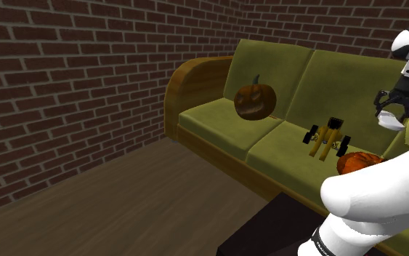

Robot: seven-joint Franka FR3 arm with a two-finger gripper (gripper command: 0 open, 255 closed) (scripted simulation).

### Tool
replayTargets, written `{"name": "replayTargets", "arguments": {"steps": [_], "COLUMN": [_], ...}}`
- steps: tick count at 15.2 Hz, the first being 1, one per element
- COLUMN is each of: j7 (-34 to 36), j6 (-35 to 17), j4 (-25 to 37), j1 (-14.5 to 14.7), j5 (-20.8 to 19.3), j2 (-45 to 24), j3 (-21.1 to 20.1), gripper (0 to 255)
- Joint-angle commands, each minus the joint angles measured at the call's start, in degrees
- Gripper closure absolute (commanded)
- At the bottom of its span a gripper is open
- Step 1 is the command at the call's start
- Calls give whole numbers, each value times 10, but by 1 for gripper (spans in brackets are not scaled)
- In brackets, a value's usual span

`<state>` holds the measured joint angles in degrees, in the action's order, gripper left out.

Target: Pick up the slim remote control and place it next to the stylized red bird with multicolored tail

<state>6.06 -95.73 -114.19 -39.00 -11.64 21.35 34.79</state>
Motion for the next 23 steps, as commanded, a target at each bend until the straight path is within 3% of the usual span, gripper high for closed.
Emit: {"name": "replayTargets", "arguments": {"steps": [1,9,15,18,23], "j7": [-31,-174,-318,-402,-506], "j6": [-1,-3,4,21,73], "j4": [13,94,185,245,378], "j1": [-5,-23,-52,-107,-259], "j5": [-1,28,122,199,311], "j2": [-12,-93,-219,-309,-445], "j3": [23,135,233,259,239], "gripper": [255,255,255,255,255]}}
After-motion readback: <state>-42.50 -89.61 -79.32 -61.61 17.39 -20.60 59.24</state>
